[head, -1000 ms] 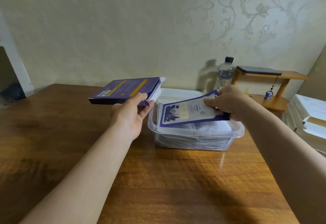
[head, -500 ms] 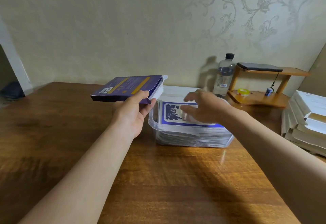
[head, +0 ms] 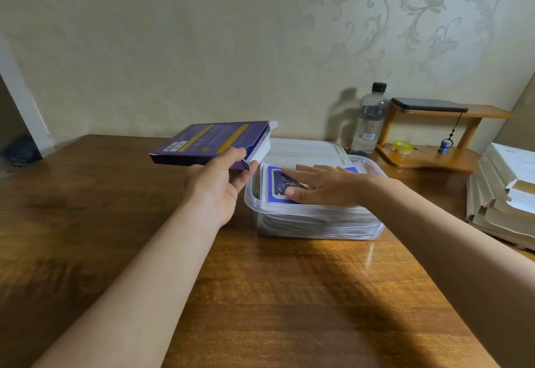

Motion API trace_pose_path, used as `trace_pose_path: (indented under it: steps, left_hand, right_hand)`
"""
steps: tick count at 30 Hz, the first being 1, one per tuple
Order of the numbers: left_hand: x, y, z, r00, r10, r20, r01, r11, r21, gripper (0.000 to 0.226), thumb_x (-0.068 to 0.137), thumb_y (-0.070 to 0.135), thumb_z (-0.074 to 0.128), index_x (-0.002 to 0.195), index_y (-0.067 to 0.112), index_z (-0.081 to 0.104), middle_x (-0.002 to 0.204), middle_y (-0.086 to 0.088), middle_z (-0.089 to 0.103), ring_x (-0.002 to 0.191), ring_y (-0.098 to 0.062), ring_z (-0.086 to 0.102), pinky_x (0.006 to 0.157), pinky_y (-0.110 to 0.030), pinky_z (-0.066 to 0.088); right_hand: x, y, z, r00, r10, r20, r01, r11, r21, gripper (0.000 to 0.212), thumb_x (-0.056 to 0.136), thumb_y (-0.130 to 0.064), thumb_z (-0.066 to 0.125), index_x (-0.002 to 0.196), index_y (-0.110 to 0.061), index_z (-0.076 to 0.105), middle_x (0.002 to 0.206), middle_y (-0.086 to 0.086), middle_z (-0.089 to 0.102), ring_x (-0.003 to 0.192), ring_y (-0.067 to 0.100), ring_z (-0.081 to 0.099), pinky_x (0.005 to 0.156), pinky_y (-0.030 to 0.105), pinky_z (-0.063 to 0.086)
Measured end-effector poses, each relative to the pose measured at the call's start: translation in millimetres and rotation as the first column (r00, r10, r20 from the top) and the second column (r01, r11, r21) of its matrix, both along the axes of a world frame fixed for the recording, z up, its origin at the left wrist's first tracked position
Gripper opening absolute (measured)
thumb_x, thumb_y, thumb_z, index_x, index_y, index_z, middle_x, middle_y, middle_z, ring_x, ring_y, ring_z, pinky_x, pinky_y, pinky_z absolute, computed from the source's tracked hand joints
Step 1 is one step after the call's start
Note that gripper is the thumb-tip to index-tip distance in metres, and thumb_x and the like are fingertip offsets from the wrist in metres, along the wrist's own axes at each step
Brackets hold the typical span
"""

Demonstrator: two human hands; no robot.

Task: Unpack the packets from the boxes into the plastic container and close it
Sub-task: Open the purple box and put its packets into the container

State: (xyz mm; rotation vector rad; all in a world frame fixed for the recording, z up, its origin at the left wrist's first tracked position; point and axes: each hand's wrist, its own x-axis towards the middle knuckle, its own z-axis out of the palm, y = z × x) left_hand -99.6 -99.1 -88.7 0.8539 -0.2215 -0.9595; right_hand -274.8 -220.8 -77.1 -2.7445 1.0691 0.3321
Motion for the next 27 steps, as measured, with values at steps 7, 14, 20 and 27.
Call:
trace_pose_path:
  steps: [7, 14, 20, 27]
  left_hand:
    - [1.7, -0.8, -1.2, 1.000, 0.001, -0.007, -0.001, 1.000, 0.004, 0.055, 0.080, -0.003, 0.080, 0.129, 0.006, 0.058, 0.125, -0.021, 0.062, 0.102, -0.038, 0.070, 0.062, -0.032, 0.061]
    - [-0.1, 0.0, -1.2, 1.000, -0.017, -0.015, 0.016, 1.000, -0.014, 0.056, 0.080, -0.003, 0.080, 0.131, 0.006, 0.057, 0.126, -0.021, 0.061, 0.104, -0.039, 0.068, 0.062, -0.032, 0.061]
    - [-2.0, 0.2, -1.0, 1.000, -0.021, -0.001, 0.021, 1.000, -0.022, 0.056, 0.081, -0.003, 0.078, 0.132, 0.005, 0.056, 0.124, -0.022, 0.063, 0.104, -0.037, 0.069, 0.062, -0.032, 0.061]
    - [0.0, -0.1, -2.1, 1.000, -0.023, 0.001, 0.023, 0.999, -0.030, 0.057, 0.081, -0.004, 0.077, 0.133, 0.004, 0.056, 0.124, -0.023, 0.065, 0.104, -0.037, 0.070, 0.062, -0.032, 0.061]
  right_hand:
    - [0.8, -6.6, -4.8, 0.998, 0.012, -0.063, -0.012, 1.000, 0.003, 0.089, 0.071, -0.090, 0.009, 0.151, -0.055, -0.007, 0.166, -0.012, -0.003, 0.153, 0.025, 0.000, 0.120, 0.058, 0.001]
    - [-7.5, 1.4, 7.9, 0.989, 0.003, 0.150, -0.003, 1.000, 0.002, 0.071, 0.092, -0.071, 0.031, 0.155, -0.040, 0.021, 0.159, -0.007, 0.033, 0.143, 0.022, 0.034, 0.115, 0.042, 0.025]
    - [-24.3, -4.1, 6.3, 0.999, -0.031, 0.040, 0.031, 0.999, -0.006, 0.079, 0.078, -0.082, 0.021, 0.152, -0.055, 0.011, 0.165, -0.007, 0.015, 0.151, 0.024, 0.017, 0.121, 0.052, 0.014]
    - [-24.4, -12.0, 2.1, 0.998, 0.017, -0.061, -0.017, 1.000, 0.007, 0.076, 0.078, -0.083, 0.011, 0.149, -0.059, -0.001, 0.166, -0.010, -0.002, 0.153, 0.022, -0.004, 0.121, 0.055, -0.001]
